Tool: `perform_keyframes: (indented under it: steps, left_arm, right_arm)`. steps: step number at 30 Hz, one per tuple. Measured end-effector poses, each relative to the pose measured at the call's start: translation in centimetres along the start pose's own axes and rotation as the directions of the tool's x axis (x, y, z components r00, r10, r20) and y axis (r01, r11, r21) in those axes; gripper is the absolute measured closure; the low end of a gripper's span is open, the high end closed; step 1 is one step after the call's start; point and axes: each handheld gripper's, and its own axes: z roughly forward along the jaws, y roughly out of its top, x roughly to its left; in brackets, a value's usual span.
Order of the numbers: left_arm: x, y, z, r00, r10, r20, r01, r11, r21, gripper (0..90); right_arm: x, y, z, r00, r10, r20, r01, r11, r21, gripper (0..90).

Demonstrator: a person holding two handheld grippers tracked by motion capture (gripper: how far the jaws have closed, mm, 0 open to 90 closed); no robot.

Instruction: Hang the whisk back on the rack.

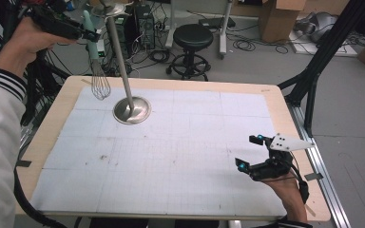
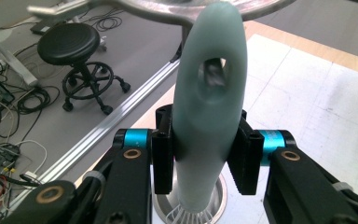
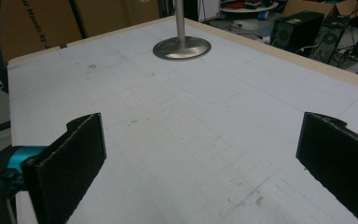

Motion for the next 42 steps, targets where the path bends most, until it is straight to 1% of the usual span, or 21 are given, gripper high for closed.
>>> perform_keyframes:
  steps: [8, 12, 18, 19, 21, 23, 24, 28, 29, 30, 32, 35, 38, 40, 42]
  left_arm:
    - [-0.1, 0.0, 0.2, 1.0000, -0.003, -0.007, 0.003, 1.0000, -0.002, 66.0]
    - [-0.2, 0.1, 0.3, 0.9998, -0.015, -0.012, 0.015, 0.9999, -0.001, 65.8]
    - [-0.3, 0.1, 0.3, 0.9995, -0.008, -0.032, 0.009, 0.9999, 0.005, 65.2]
    - [-0.3, 0.1, 0.2, 0.9995, -0.007, -0.032, 0.007, 1.0000, 0.005, 64.0]
    - [-0.3, -0.1, 0.1, 0.9989, -0.001, -0.046, 0.002, 1.0000, 0.008, 55.5]
    - [-0.3, -0.3, -0.1, 0.9989, 0.004, -0.047, -0.003, 0.9999, 0.014, 51.4]
    - [-0.3, -0.3, -0.3, 0.9985, 0.005, -0.054, -0.004, 0.9999, 0.014, 48.8]
    - [-0.6, -0.9, -1.2, 0.9978, 0.003, -0.066, -0.001, 0.9996, 0.028, 33.5]
    - [-0.9, -1.2, -1.5, 0.9972, 0.004, -0.075, -0.002, 0.9997, 0.025, 28.3]
    - [-1.1, -1.6, -1.8, 0.9962, 0.009, -0.087, -0.009, 0.9999, 0.006, 26.1]
    - [-1.5, -2.7, -2.7, 0.9964, -0.017, -0.084, 0.013, 0.9988, -0.047, 24.4]
    - [-2.2, -4.3, -3.7, 0.9940, -0.025, -0.106, 0.021, 0.9992, -0.035, 18.8]
    - [-3.2, -6.2, -4.9, 0.9953, -0.024, -0.094, 0.018, 0.9983, -0.056, 16.6]
    - [-3.7, -7.2, -5.5, 0.9956, -0.030, -0.089, 0.024, 0.9977, -0.064, 12.2]
    - [-4.2, -8.2, -6.0, 0.9952, -0.025, -0.095, 0.017, 0.9965, -0.082, 8.1]
  right_arm:
    - [-0.1, -0.1, 0.0, 1.0000, 0.003, -0.004, -0.003, 1.000, -0.002, 0.1]
    - [0.0, 0.0, 0.1, 1.0000, 0.002, -0.006, -0.002, 1.000, -0.004, 0.1]
    - [0.0, 0.0, -0.1, 1.0000, 0.000, -0.009, 0.000, 1.000, -0.008, 0.1]
    - [0.0, 0.0, -0.1, 1.0000, 0.001, -0.010, -0.001, 1.000, -0.009, 0.1]
    - [-0.1, 0.0, -0.1, 1.0000, -0.001, -0.009, 0.001, 1.000, -0.008, 0.1]
    - [0.0, 0.0, -0.1, 1.0000, -0.002, -0.009, 0.002, 1.000, -0.010, 0.1]
    - [0.0, 0.1, -0.1, 1.0000, -0.002, -0.009, 0.002, 1.000, -0.009, 0.1]
    - [-0.1, 0.0, -0.2, 1.0000, -0.002, -0.007, 0.002, 1.000, -0.010, 0.1]
    - [-0.1, 0.0, -0.2, 1.0000, 0.000, -0.004, 0.000, 1.000, -0.010, 0.1]
    - [-0.2, 0.0, -0.3, 1.0000, 0.001, -0.002, -0.001, 1.000, -0.011, 0.1]
    - [-0.1, 0.1, -0.4, 1.0000, 0.000, -0.001, 0.000, 1.000, -0.015, 0.1]
    - [-0.1, 0.1, -0.4, 1.0000, -0.003, 0.002, 0.003, 1.000, -0.018, 0.1]
    - [-0.1, 0.1, -0.4, 1.0000, -0.004, 0.004, 0.004, 1.000, -0.014, 0.1]
    - [0.0, 0.2, -0.3, 1.0000, -0.008, 0.003, 0.008, 1.000, -0.011, 0.1]
    - [0.1, 0.2, -0.2, 0.9999, -0.011, 0.006, 0.011, 1.000, -0.008, 0.1]
